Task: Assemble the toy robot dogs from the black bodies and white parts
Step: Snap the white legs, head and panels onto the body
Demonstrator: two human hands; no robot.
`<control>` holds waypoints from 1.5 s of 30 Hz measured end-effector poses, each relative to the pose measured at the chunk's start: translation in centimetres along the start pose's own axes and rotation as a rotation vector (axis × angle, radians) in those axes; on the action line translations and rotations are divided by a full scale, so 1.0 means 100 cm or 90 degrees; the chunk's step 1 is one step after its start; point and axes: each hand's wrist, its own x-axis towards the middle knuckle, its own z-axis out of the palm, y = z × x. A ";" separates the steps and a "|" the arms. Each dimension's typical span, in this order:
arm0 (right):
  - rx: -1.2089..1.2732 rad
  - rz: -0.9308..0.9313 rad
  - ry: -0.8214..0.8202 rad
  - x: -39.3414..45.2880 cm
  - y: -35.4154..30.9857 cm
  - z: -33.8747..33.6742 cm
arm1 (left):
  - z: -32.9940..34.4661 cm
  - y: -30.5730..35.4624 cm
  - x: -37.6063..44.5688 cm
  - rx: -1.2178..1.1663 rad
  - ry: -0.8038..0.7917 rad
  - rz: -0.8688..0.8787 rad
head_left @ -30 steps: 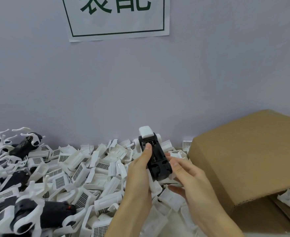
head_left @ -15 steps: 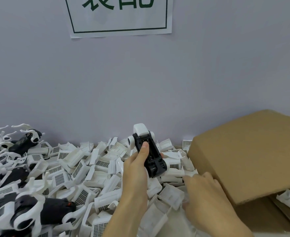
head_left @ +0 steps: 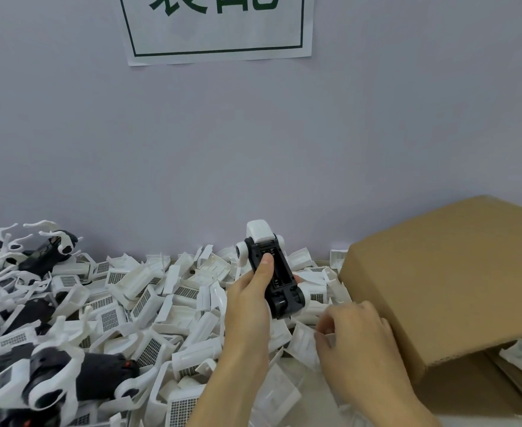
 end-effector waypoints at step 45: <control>0.444 -0.124 0.251 0.009 -0.018 -0.045 | 0.009 -0.008 -0.010 0.090 -0.133 -0.030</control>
